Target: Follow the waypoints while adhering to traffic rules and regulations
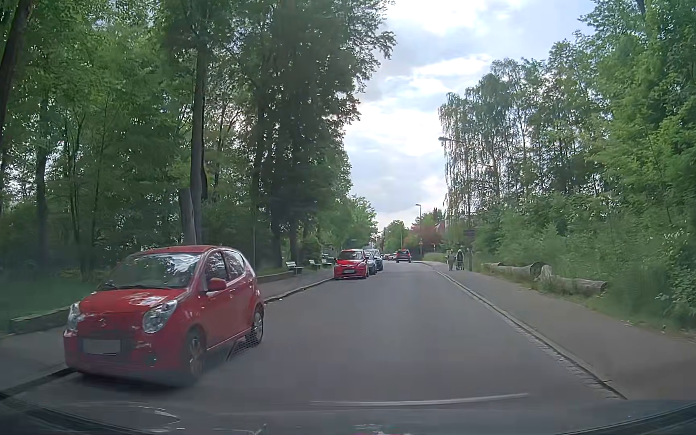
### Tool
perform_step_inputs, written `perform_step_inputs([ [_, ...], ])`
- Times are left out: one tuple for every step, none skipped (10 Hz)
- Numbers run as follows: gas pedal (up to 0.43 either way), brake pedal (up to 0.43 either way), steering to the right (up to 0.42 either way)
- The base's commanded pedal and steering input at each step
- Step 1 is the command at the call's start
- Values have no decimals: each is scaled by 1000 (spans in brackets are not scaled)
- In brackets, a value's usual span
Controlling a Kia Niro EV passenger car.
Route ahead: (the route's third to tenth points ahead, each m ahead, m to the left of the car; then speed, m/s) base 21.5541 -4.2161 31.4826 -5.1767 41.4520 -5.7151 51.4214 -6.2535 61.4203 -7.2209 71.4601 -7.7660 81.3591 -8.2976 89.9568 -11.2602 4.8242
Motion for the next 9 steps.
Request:
perform_step_inputs([
  [189, 18, 72],
  [189, 24, 68],
  [189, 18, 63],
  [189, 24, 60],
  [189, 18, 53],
  [189, 24, 44],
  [189, 24, 34],
  [189, 24, 24],
  [189, 18, 19],
])
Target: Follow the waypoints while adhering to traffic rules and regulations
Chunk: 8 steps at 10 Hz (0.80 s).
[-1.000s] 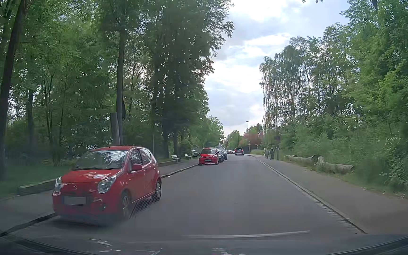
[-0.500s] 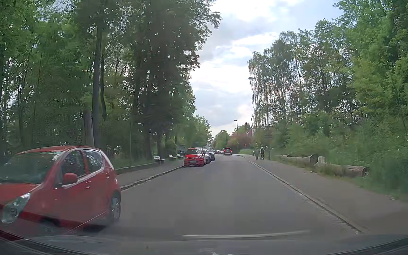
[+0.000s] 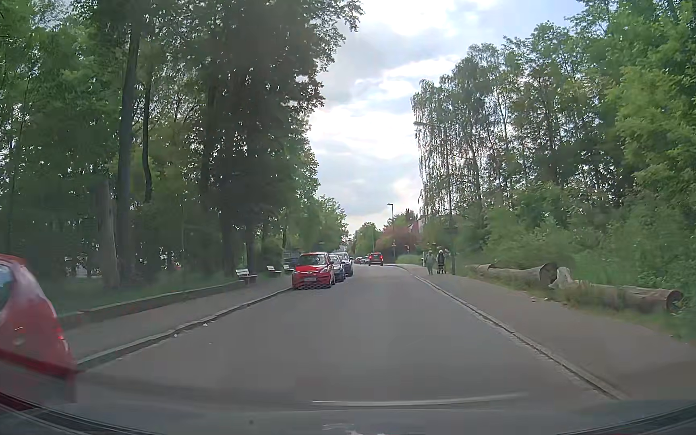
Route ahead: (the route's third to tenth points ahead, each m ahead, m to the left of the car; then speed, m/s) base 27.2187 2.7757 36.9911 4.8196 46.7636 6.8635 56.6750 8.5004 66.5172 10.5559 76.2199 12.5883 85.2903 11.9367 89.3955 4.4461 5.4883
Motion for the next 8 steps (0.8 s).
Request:
perform_step_inputs([
  [189, 24, 18],
  [189, 24, 17],
  [189, 18, 16],
  [189, 24, 14],
  [189, 24, 11],
  [189, 24, 10],
  [189, 18, 10],
  [189, 18, 11],
])
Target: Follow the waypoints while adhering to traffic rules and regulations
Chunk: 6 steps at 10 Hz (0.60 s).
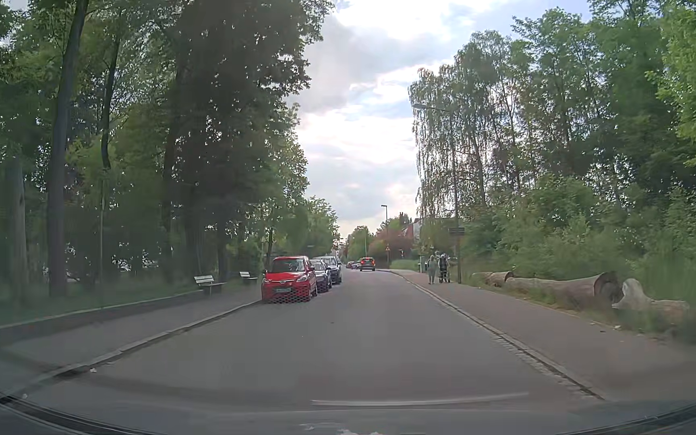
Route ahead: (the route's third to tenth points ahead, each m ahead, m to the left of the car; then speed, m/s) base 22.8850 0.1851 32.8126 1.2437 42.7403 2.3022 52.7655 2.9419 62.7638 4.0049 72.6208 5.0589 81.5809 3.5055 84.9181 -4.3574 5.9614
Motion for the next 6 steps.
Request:
perform_step_inputs([
  [189, 24, 10],
  [189, 18, 10],
  [189, 24, 10],
  [189, 24, 9],
  [189, 24, 9],
  [189, 24, 8],
])
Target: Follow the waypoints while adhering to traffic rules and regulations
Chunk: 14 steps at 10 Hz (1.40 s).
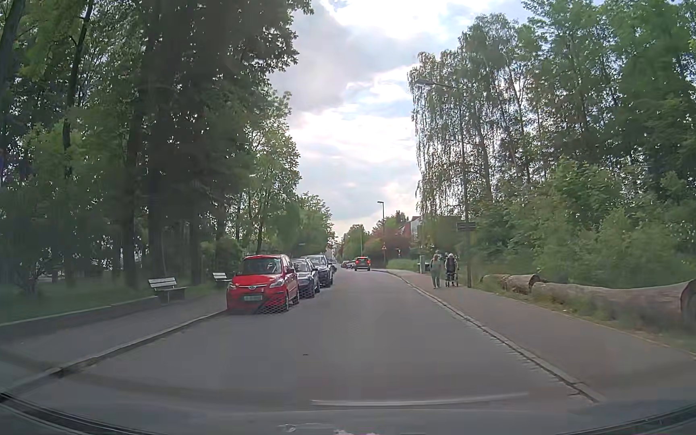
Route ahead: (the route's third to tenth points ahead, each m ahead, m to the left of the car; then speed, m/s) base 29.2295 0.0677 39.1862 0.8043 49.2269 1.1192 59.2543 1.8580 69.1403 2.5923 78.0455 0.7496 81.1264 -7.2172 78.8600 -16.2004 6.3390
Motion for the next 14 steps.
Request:
perform_step_inputs([
  [177, 24, 8],
  [177, 24, 8],
  [169, 18, 8],
  [118, 18, 6],
  [67, 24, 3],
  [67, 24, 1],
  [67, 18, 1],
  [47, 18, 1],
  [47, 18, 1],
  [47, 18, 0],
  [47, 24, -3],
  [47, 18, -4],
  [47, 18, -4],
  [47, 24, -4],
])
